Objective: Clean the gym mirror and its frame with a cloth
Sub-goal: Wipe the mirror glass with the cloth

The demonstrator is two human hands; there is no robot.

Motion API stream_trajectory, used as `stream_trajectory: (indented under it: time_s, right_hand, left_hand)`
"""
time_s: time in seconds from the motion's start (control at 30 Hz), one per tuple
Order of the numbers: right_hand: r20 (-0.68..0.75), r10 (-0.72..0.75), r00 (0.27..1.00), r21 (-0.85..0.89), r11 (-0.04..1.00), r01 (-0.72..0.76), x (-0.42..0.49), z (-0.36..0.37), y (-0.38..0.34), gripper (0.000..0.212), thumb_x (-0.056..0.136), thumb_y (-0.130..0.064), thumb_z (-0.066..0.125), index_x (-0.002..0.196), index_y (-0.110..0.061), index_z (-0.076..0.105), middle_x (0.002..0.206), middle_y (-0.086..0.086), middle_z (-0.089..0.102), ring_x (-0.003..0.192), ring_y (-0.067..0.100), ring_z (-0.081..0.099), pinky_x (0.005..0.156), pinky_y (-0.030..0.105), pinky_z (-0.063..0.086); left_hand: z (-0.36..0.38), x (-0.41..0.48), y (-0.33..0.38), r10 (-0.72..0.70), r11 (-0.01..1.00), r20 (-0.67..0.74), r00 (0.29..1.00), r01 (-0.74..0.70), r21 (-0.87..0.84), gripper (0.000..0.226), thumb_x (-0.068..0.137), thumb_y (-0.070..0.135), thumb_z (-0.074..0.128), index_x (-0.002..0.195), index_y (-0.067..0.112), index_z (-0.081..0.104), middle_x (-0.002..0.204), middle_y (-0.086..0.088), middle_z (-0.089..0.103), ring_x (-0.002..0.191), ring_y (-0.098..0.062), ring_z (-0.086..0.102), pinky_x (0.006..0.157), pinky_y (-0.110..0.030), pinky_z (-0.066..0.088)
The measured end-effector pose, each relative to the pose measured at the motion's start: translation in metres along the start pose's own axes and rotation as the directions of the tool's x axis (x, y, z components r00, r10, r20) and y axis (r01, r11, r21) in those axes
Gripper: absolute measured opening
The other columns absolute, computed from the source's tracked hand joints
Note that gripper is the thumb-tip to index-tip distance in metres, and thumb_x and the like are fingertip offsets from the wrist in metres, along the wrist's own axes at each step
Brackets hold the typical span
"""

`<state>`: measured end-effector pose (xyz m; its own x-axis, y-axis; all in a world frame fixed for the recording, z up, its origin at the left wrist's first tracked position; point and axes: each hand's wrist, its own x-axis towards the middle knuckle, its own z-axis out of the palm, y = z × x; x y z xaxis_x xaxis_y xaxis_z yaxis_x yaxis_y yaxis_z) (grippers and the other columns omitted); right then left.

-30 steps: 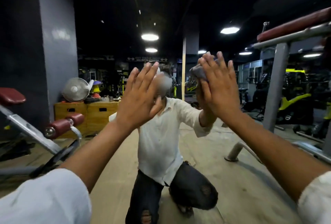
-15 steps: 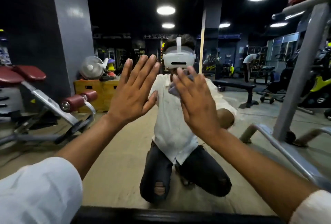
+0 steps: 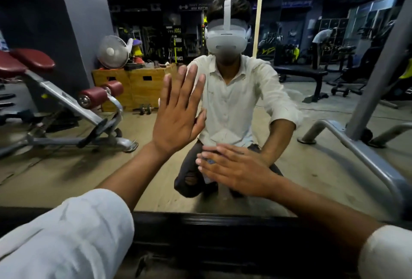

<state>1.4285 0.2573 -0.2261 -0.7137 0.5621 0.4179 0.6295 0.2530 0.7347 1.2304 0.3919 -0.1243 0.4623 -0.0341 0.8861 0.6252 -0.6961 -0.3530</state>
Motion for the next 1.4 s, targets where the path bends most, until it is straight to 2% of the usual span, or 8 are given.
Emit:
stream_trajectory:
  time_s: [0.23,0.4,0.57,0.8,1.0,1.2,1.33,1.4]
  right_hand:
    - [-0.285,0.553,0.783,0.02,0.82,-0.572,0.06,-0.097,0.115,0.065,0.103,-0.007,0.06,0.162,-0.004,0.034,0.172,0.014,0.025,0.161,0.036,0.016,0.129,0.057,0.018]
    - [-0.16,0.323,0.933,-0.162,0.924,-0.348,0.073,-0.118,0.152,0.057,0.109,-0.013,0.05,0.163,-0.007,0.034,0.173,0.011,0.024,0.162,0.032,0.015,0.13,0.055,0.018]
    - [-0.446,0.776,0.446,0.105,0.54,-0.835,0.088,-0.136,0.184,0.061,0.107,-0.015,0.047,0.165,-0.014,0.029,0.175,0.006,0.02,0.163,0.024,0.006,0.133,0.047,0.006]
    - [-0.209,0.459,0.864,-0.166,0.854,-0.494,0.078,-0.144,0.189,0.064,0.107,-0.019,0.054,0.165,-0.012,0.028,0.174,0.008,0.02,0.163,0.026,0.007,0.132,0.05,0.011]
    - [-0.483,0.857,0.181,0.258,0.337,-0.906,0.066,-0.171,0.227,0.06,0.109,-0.027,0.03,0.167,-0.021,0.018,0.176,-0.002,0.013,0.163,0.017,0.0,0.132,0.05,0.008]
    - [-0.254,0.411,0.876,-0.223,0.856,-0.466,0.071,-0.18,0.249,0.062,0.107,-0.022,0.048,0.165,-0.013,0.029,0.174,0.007,0.022,0.163,0.025,0.01,0.132,0.049,0.007]
    - [-0.506,0.776,0.378,0.112,0.493,-0.863,0.042,-0.201,0.286,0.064,0.106,-0.015,0.046,0.166,-0.017,0.024,0.175,0.002,0.018,0.163,0.022,0.004,0.133,0.049,0.004]
    - [-0.545,0.746,0.383,0.107,0.515,-0.851,0.031,-0.186,0.275,0.069,0.103,-0.009,0.052,0.166,-0.014,0.025,0.175,0.005,0.019,0.163,0.025,0.005,0.132,0.05,0.008]
  left_hand:
    - [-0.025,0.066,-0.041,0.085,0.994,-0.075,0.994,-0.089,-0.056,0.069,0.108,0.035,0.049,0.167,0.007,0.027,0.176,-0.018,0.018,0.164,-0.034,0.015,0.13,-0.063,0.016]
    - [-0.023,0.114,-0.027,0.018,0.998,-0.112,0.994,-0.024,-0.05,0.068,0.111,0.034,0.035,0.17,0.008,0.015,0.178,-0.014,0.008,0.165,-0.031,0.006,0.13,-0.063,0.013]
    - [-0.018,0.112,-0.031,0.037,0.998,-0.106,0.994,-0.043,-0.051,0.069,0.11,0.036,0.031,0.17,0.01,0.011,0.178,-0.013,0.002,0.166,-0.03,0.001,0.129,-0.064,0.014]
    - [-0.022,0.111,-0.03,0.033,0.998,-0.123,0.992,-0.04,-0.049,0.071,0.108,0.034,0.04,0.17,0.01,0.016,0.178,-0.013,0.008,0.165,-0.03,0.007,0.13,-0.063,0.016]
    - [-0.048,0.144,-0.018,-0.01,0.999,-0.092,0.996,0.007,-0.04,0.054,0.098,0.035,0.047,0.144,0.008,0.056,0.158,-0.018,0.046,0.148,-0.037,0.043,0.127,-0.055,0.025]
    - [-0.045,0.172,0.01,0.045,0.999,-0.074,0.996,-0.043,0.02,0.072,0.106,0.039,0.039,0.169,0.007,0.021,0.178,-0.014,0.012,0.165,-0.029,0.009,0.13,-0.06,0.019]
    - [-0.032,0.167,0.01,0.016,0.998,-0.056,0.998,-0.013,0.056,0.076,0.108,0.045,0.039,0.17,0.01,0.012,0.179,-0.012,0.002,0.166,-0.028,0.003,0.13,-0.061,0.016]
    - [-0.028,0.166,0.011,0.013,0.997,-0.062,0.998,-0.009,0.077,0.075,0.108,0.046,0.034,0.17,0.01,0.013,0.179,-0.012,0.003,0.166,-0.029,0.004,0.131,-0.061,0.015]
